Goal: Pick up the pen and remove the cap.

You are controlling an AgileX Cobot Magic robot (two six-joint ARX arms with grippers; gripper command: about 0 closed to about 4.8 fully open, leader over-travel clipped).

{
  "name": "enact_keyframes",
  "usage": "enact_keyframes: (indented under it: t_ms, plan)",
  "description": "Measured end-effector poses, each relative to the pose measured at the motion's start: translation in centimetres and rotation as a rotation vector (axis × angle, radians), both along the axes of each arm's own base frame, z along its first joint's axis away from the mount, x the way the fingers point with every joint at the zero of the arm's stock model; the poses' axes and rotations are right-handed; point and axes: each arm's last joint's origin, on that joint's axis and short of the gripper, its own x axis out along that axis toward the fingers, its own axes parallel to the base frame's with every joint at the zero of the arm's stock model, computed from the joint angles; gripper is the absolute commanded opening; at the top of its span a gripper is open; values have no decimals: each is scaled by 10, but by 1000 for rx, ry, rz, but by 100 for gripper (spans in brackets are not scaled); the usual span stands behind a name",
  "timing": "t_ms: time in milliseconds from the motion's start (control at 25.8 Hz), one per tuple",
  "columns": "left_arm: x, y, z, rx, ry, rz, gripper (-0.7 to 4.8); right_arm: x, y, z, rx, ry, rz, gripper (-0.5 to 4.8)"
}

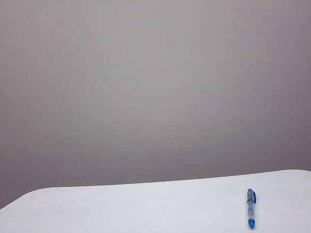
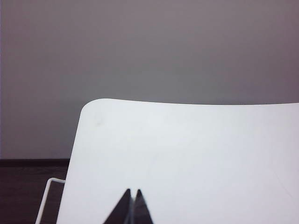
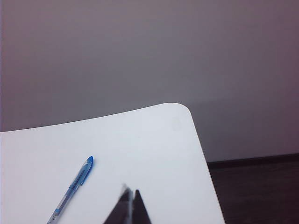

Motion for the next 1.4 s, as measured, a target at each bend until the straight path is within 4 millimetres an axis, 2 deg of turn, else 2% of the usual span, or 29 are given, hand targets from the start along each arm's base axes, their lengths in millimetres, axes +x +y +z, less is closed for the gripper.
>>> enact_keyframes:
  t_ms: [504,620,698,853,1008,1241,1396]
  plan:
    - [0,0,0,-50,7,-5,-6,0,1,0,7,-1,10,-2]
    - [-1,-1,7,-88,4,-30,-6,-2,2,6,26,0,26,-2]
    - [-5,-1,29,-124,-71,-32,-6,-6,1,27,38,-66,-29,-2]
    - [-8,-1,42,-162,-77,-52,-6,-9,-1,52,52,-116,-56,-2]
    - [-6,-2,66,-197,-58,-61,-6,-1,1,71,47,-58,-57,-2]
    - [8,-5,106,-198,-8,-122,-6,25,10,107,28,32,-18,-1]
    - [27,-9,128,-118,70,-159,-5,52,20,140,-49,77,80,-1]
